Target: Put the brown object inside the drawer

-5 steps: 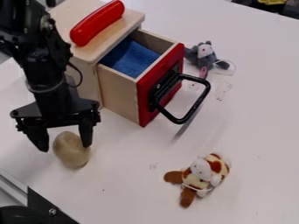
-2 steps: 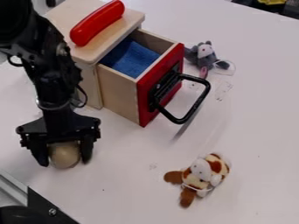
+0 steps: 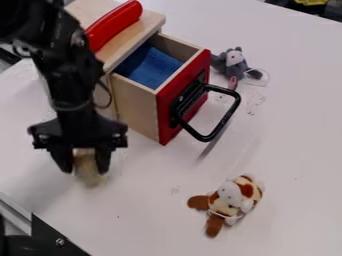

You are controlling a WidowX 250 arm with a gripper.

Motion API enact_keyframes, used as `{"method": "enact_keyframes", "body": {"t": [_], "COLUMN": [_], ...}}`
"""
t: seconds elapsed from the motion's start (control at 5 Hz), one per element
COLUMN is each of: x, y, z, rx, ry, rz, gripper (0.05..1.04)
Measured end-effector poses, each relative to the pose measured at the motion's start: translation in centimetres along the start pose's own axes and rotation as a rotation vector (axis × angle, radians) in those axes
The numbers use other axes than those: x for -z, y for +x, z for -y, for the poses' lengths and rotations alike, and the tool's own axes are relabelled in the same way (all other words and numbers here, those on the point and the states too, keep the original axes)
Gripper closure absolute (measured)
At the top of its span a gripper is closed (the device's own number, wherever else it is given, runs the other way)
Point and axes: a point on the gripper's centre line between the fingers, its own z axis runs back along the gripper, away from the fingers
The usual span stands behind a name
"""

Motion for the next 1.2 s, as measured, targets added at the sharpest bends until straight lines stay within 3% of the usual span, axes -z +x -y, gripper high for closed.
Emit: {"method": "enact_keyframes", "body": {"t": [0.2,0.4,0.6,0.8,1.0,1.2], "x": [-3.5,-6.1,-6.4,-4.7,-2.7,-1.1], "y": [0.8,2.6,3.3,3.0,2.2,1.5], "z": [1.2,2.4,2.4,2.7,3.5,3.8], "rx": [0.102,0.162,0.176,0.124,0.096,0.070], "ry": [-0.055,-0.092,-0.094,-0.092,-0.079,-0.053], "rz": [0.009,0.028,0.013,-0.008,-0.039,-0.042], "gripper": [0.763,0.965,1.018,0.885,0.625,0.301]}}
